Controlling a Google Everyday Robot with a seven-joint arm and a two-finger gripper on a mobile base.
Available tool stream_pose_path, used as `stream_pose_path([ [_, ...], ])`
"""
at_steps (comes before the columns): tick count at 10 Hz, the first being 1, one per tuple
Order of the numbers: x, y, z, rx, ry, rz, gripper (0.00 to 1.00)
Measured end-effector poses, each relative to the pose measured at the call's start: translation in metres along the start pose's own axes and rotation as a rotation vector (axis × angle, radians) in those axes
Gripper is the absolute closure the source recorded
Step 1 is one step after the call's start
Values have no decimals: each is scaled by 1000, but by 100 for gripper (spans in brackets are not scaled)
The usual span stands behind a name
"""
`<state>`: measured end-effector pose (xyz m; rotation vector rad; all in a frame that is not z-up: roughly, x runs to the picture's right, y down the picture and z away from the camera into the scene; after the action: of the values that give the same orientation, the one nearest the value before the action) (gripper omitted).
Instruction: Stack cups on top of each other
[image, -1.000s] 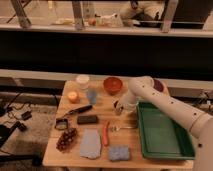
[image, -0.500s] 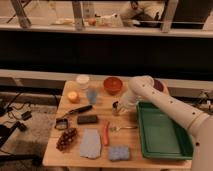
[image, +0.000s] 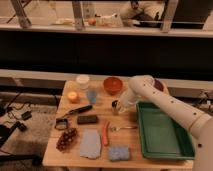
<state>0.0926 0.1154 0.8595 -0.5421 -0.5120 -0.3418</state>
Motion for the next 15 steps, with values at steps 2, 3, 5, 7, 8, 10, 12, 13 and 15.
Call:
stream_pose_path([
  [2,-6,-13,-17,55,2,-26,100],
  [3,-11,-21,-22,76,3,-42,100],
  [5,-21,-38,-34,117,9,-81,100],
  [7,-31,-52,-44,145,18,-115,100],
  [8,-41,-64,-51,161,22,-146,100],
  [10,-58,-80,-58,176,25,-194,100],
  [12,-76,-96,-59,176,24,-247,100],
  [13,-86,-103,-59,174,23,-274,100],
  [15,-102,-112,-56,165,19,-317,100],
])
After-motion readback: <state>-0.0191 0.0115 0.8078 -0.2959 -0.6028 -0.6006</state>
